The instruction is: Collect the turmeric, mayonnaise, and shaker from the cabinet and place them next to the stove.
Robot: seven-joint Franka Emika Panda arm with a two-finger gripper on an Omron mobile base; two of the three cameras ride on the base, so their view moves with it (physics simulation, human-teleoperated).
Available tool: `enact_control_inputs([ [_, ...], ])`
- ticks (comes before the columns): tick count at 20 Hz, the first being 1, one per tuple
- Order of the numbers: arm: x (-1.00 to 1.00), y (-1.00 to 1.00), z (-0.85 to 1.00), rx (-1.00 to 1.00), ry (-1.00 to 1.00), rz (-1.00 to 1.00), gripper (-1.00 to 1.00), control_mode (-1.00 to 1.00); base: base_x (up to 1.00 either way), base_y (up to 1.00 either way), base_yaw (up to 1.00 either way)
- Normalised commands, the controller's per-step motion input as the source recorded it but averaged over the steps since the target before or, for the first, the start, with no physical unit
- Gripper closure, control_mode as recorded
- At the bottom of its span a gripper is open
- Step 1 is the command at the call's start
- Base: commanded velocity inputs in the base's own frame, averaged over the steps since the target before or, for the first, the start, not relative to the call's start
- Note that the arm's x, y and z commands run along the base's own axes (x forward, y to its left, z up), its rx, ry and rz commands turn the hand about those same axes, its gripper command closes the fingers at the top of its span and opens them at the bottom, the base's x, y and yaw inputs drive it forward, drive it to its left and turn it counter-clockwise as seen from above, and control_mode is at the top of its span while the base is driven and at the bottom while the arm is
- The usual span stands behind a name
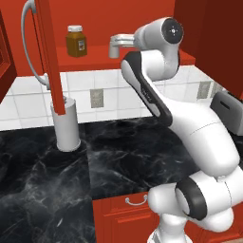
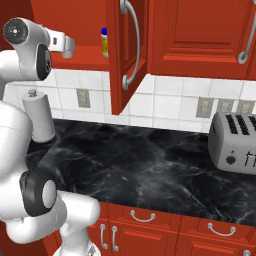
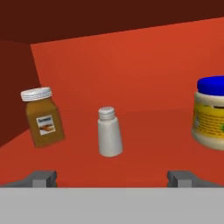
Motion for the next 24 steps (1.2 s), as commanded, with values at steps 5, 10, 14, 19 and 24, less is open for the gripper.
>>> enact_control_inputs([
  [5, 0.46, 0.00, 0.00, -0.02, 0.13, 0.00, -1.00, -1.00, 0.00, 0.00, 0.00],
  [10, 0.29, 0.00, 0.04, 0.00, 0.09, 0.00, -1.00, -1.00, 0.00, 0.00, 0.00],
  [14, 0.16, 0.03, 0.00, 0.00, 0.07, 0.00, -1.00, -1.00, 0.00, 0.00, 0.00],
  [19, 0.03, 0.03, 0.00, 0.00, 0.09, 0.00, -1.00, -1.00, 0.00, 0.00, 0.00],
  [24, 0.05, 0.01, -0.07, -0.02, 0.04, 0.00, -1.00, -1.00, 0.00, 0.00, 0.00],
])
